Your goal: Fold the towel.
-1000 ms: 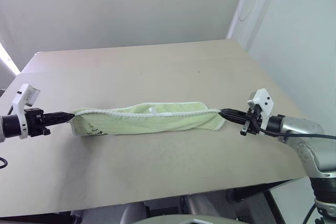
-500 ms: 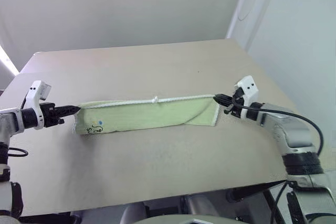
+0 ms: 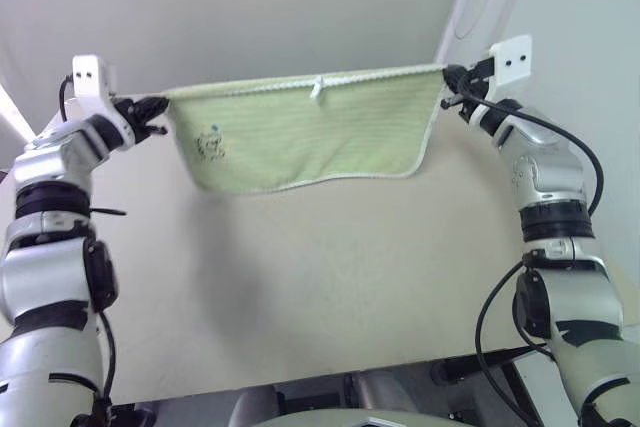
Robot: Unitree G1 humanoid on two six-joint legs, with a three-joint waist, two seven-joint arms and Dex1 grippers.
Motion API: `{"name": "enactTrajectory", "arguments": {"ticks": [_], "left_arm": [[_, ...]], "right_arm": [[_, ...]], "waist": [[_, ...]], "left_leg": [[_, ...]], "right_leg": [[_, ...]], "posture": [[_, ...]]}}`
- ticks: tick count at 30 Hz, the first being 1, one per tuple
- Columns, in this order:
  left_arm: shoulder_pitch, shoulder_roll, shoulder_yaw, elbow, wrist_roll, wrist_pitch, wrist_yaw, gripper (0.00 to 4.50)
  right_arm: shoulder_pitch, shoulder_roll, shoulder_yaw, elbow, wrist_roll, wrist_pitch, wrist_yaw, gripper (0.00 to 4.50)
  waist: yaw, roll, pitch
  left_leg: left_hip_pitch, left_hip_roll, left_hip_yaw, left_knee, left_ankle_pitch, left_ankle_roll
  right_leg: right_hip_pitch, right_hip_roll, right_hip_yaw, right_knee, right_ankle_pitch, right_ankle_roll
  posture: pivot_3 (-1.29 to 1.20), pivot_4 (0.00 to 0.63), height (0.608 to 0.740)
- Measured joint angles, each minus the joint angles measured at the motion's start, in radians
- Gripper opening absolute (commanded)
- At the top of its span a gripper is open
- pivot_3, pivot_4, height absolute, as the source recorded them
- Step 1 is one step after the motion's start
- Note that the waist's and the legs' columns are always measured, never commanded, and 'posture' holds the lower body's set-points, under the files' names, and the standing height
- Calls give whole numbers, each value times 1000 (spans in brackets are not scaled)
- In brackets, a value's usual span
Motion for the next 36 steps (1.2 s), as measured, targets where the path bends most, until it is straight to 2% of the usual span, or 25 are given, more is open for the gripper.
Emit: {"name": "enactTrajectory", "arguments": {"ticks": [4, 6, 8, 14, 18, 21, 26, 31, 36], "left_arm": [[-58, 1, -4, 66, 42, -49, -39, 71], [-54, 28, -28, 71, 72, -58, -118, 71], [-18, 64, -49, 67, 101, -70, -204, 71], [215, 154, -103, -61, 129, -32, -472, 71], [427, 242, -108, -302, 118, 30, -579, 71], [573, 286, -94, -453, 96, 85, -605, 71], [782, 336, -25, -708, 29, 178, -623, 71], [937, 387, 37, -813, 1, 217, -628, 71], [1058, 435, 89, -859, -18, 229, -646, 71]], "right_arm": [[-41, -13, -1, 75, -10, -55, 19, 0], [-5, -37, -5, 23, 4, -30, 78, 0], [89, -60, -7, -89, 36, 16, 149, 0], [457, -151, -8, -519, 157, 263, 300, 0], [593, -211, -49, -759, 244, 402, 339, 0], [684, -244, -82, -877, 308, 483, 363, 0], [822, -303, -160, -1015, 402, 601, 394, 0], [981, -358, -229, -1136, 494, 697, 431, 0], [1103, -360, -295, -1237, 568, 755, 434, 0]], "waist": [[-10, 0, 0], [-17, 1, -1], [-20, 1, -1], [-22, 2, -1], [-20, 2, -1], [-17, 1, -1], [5, 1, -1], [13, 1, -1], [13, 0, 0]], "left_leg": [[-7, 0, -1, -2, 0, 0], [-16, 0, -2, 0, 0, 0], [-16, 0, -3, 0, 0, 0], [-16, 0, -3, 1, 0, 0], [-15, 0, -3, 2, 0, 0], [-12, 1, -3, 3, 0, 0], [-12, 2, -2, 12, 0, 0], [-8, 2, -3, 15, 0, 0], [-2, 3, -2, 14, 0, 0]], "right_leg": [[-6, 0, -1, 0, 0, 0], [-14, 0, -1, 1, 0, 0], [-15, -1, -2, 1, 0, 0], [-15, 0, -2, 4, 0, 0], [-12, 1, -1, 5, -1, 0], [-4, 1, -2, 5, -5, 0], [-2, 1, -2, 5, -5, -1], [0, 1, -2, 5, -5, -1], [2, 1, -2, 5, -5, -1]], "posture": [[0, 0, 712], [0, 0, 712], [0, 0, 712], [0, 0, 712], [0, 0, 712], [0, 0, 712], [0, 0, 712], [0, 0, 712], [0, 0, 712]]}}
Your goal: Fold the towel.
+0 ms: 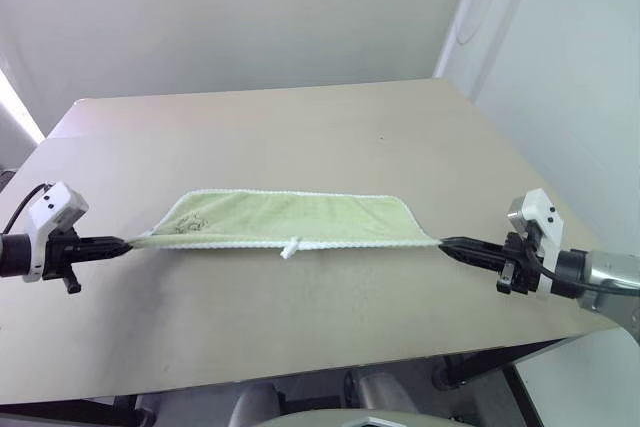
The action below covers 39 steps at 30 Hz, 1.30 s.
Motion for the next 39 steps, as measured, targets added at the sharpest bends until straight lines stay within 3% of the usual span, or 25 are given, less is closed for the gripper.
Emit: {"name": "enactTrajectory", "arguments": {"ticks": [4, 8, 12, 20, 30, 39], "left_arm": [[146, 17, 77, -92, -34, 42, -24, 71], [144, 14, 78, -136, -61, 96, -2, 71], [18, -20, 20, -104, -66, 141, 40, 71], [-243, -99, -134, 101, -25, 165, 105, 71], [-447, -207, -274, 342, 82, 81, 129, 71], [-635, -299, -284, 583, 139, -2, 187, 71]], "right_arm": [[116, -7, -60, -66, 36, 34, 6, 0], [78, -9, -75, -57, 35, 33, -18, 0], [-38, -6, 22, 14, -16, 3, -50, 0], [-156, 20, 261, 239, -276, -190, -64, 0], [-378, 169, 330, 477, -418, -305, -155, 0], [-494, 269, 422, 657, -481, -321, -147, 0]], "waist": [[-5, 0, 1], [-6, 0, 1], [-6, 6, 4], [-6, 2, 3], [-4, 2, 3], [-9, 1, 2]], "left_leg": [[1, 1, 1, -3, 0, 0], [4, 4, 1, -2, 0, -1], [2, 6, -2, -3, -2, -3], [0, 1, 0, -4, -4, 2], [1, 1, 0, -1, -4, 3], [2, 1, 0, 0, -4, 4]], "right_leg": [[0, -1, 0, -2, 0, 0], [0, -1, -4, -7, 0, 0], [6, -2, -13, -20, 0, 0], [1, -1, -7, -12, 6, 0], [0, 0, -6, -5, 5, -2], [1, 0, -5, -4, 5, -2]], "posture": [[0, 0, 712], [0, 0, 712], [0, 0, 712], [0, 0, 712], [0, 0, 712], [0, 0, 712]]}}
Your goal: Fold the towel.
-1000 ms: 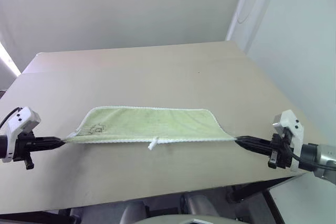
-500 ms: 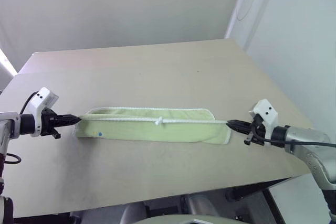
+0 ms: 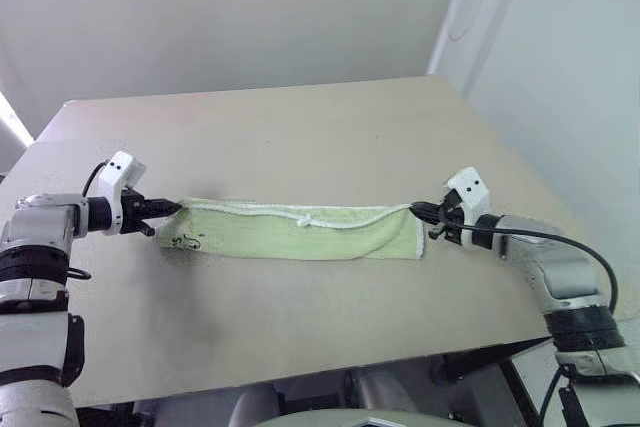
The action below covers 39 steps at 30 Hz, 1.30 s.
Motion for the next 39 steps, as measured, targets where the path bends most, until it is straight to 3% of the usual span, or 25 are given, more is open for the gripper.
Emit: {"name": "enactTrajectory", "arguments": {"ticks": [4, 9, 12, 18, 22, 23, 27, 32, 36, 39], "left_arm": [[-17, -6, -1, 63, 22, -28, 3, 71], [-25, -15, 2, 123, 36, -56, 41, 1336], [-40, -25, 13, 163, 36, -74, 73, 2440], [-101, -68, 40, 233, 37, -121, 148, 4500], [-112, -70, 52, 239, 37, -134, 152, 4500], [-111, -68, 53, 237, 37, -135, 145, 4500], [-53, -42, 79, 116, 19, -152, 91, 4500], [159, -21, 89, -306, -33, -184, 12, 4500], [369, -20, 107, -657, -86, -192, 6, 4500], [430, -20, 104, -787, -114, -191, -15, 4500]], "right_arm": [[-35, 26, 9, 78, -31, -43, -6, 0], [-113, 56, -1, 192, -58, -105, -31, 0], [-134, 66, -1, 233, -68, -127, -31, 653], [-150, 108, 1, 312, -90, -164, -37, 2793], [-166, 121, -19, 310, -85, -172, -58, 4294], [-173, 124, -40, 304, -72, -157, -66, 4465], [-187, 122, -209, 147, 117, 119, -109, 4465], [-139, 117, -397, -107, 448, 606, -162, 4465], [-86, 135, -551, -135, 613, 908, -238, 4465], [-68, 152, -662, -136, 710, 1033, -300, 4465]], "waist": [[1, 0, 0], [2, 0, 0], [4, 0, 0], [2, 0, 0], [-2, 0, 0], [0, 0, 0], [3, 0, 0], [9, 1, -1], [13, 1, 0], [14, 2, 0]], "left_leg": [[0, 0, 0, 0, 0, 0], [0, 0, 0, 0, 0, 0], [-1, 0, -1, 0, 0, 0], [-1, -1, -1, 0, 0, 0], [0, -1, -1, 0, 0, 0], [0, -1, -1, 0, 0, 0], [-3, 0, -2, 0, 0, 0], [-12, 0, -4, -1, 0, 0], [-13, 0, -3, 0, 0, 0], [-12, 0, -2, 1, 0, 0]], "right_leg": [[0, 0, 0, 0, 0, 1], [0, 0, 0, 1, 1, 1], [0, 0, 0, 1, 2, 2], [0, 0, 0, 1, 2, 3], [0, 0, 0, 1, 2, 3], [0, 0, 0, 1, 2, 3], [-2, -1, 0, 1, 4, 1], [-3, -1, -2, 1, 3, 1], [-4, -1, -1, 0, 1, 0], [-3, 0, -1, 0, 1, -1]], "posture": [[0, 0, 712], [0, 0, 712], [0, 0, 712], [0, 0, 712], [0, 0, 712], [0, 0, 712], [0, 0, 712], [0, 0, 712], [0, 0, 712], [0, 0, 712]]}}
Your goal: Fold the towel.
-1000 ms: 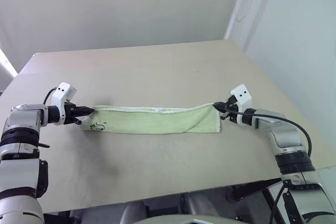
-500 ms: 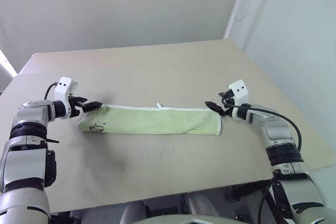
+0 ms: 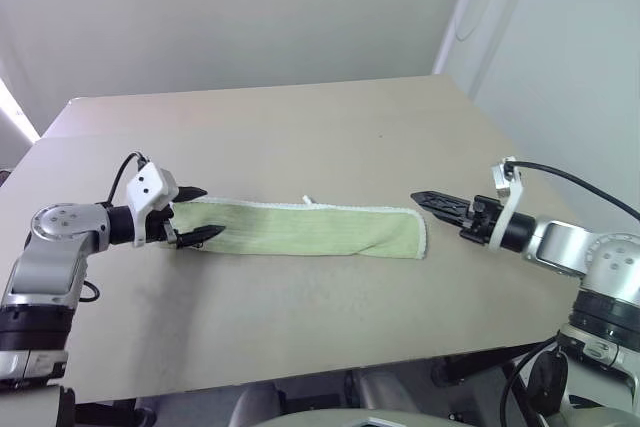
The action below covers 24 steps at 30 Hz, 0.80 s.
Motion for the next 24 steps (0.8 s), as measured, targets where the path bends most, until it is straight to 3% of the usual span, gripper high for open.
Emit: {"name": "enactTrajectory", "arguments": {"ticks": [6, 11, 17, 24], "left_arm": [[32, 6, -30, -92, -72, 71, -86, 4500], [2, 18, -33, -153, -156, 173, -126, 4500], [-15, 24, -67, -128, -144, 158, -136, 4500], [-19, 18, -94, -88, -122, 115, -140, 4500]], "right_arm": [[124, 28, -38, -1, 219, 33, -165, 4465], [204, 140, -61, -17, 287, 24, -349, 4465], [237, 222, -67, -15, 345, -55, -506, 4465], [319, 220, -50, -36, 512, -172, -641, 4465]], "waist": [[-12, 3, -1], [-18, 4, 0], [-18, 7, 0], [-14, 7, 0]], "left_leg": [[1, 0, 0, 0, 0, 0], [0, 0, 0, 0, 0, 0], [1, 0, 0, 0, 0, 0], [-1, 0, -1, -1, 0, 0]], "right_leg": [[1, 1, 0, 0, 0, 0], [0, 1, 1, 0, 0, 0], [0, 1, 1, -1, 0, 0], [0, 1, 1, -2, -1, 0]], "posture": [[0, 0, 712], [0, 0, 712], [0, 0, 712], [0, 0, 712]]}}
